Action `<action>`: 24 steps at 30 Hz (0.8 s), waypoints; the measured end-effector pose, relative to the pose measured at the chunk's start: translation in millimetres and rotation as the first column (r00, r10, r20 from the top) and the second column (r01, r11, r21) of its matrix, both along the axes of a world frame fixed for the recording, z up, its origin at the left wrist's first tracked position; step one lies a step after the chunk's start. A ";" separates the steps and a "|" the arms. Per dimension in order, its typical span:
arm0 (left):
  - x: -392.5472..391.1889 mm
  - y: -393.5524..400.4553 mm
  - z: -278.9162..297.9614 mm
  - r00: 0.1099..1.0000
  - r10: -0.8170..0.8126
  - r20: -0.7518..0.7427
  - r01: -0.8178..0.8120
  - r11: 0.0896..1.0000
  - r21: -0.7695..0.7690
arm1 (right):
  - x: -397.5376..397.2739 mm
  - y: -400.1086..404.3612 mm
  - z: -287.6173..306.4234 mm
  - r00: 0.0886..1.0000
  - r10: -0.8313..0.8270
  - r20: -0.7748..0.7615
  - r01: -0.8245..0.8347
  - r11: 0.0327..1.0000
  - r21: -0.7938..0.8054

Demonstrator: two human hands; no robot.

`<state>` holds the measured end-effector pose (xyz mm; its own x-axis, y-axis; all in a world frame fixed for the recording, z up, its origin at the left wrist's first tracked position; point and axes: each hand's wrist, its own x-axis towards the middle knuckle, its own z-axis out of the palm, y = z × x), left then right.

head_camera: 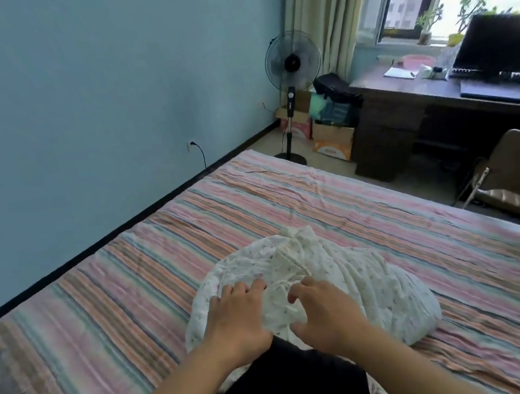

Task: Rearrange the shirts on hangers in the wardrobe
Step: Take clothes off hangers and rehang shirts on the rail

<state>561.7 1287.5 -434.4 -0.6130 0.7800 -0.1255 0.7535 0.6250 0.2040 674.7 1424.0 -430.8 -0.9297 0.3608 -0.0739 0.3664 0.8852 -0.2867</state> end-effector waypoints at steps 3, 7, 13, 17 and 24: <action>6.8 -36.9 52.9 1.000 0.003 -0.023 -0.002 1.000 0.026 | 8.2 -36.5 50.6 1.000 0.014 -0.011 -0.014 1.000 -0.001; 22.4 -94.0 119.0 0.998 0.008 -0.057 -0.005 0.999 0.052 | 26.1 -96.5 116.1 0.999 0.039 -0.031 -0.038 0.999 0.016; 73.5 -194.4 207.6 0.998 0.038 -0.055 -0.031 0.992 0.122 | 81.7 -192.6 208.5 0.992 0.098 -0.084 -0.097 0.995 0.022; 125.1 -263.2 260.2 0.999 0.039 -0.032 -0.034 0.991 0.133 | 131.5 -255.6 267.8 0.989 0.118 -0.090 -0.118 0.993 0.005; 185.9 -369.3 345.9 0.994 0.043 -0.104 -0.030 0.991 0.127 | 187.6 -338.1 357.1 0.950 0.303 -0.081 -0.295 0.951 0.096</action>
<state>747.6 918.2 -88.4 -0.6462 0.7622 0.0391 0.7520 0.6272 0.2027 862.4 1085.9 -73.7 -0.9971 0.0667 0.0366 0.0566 0.9718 -0.2288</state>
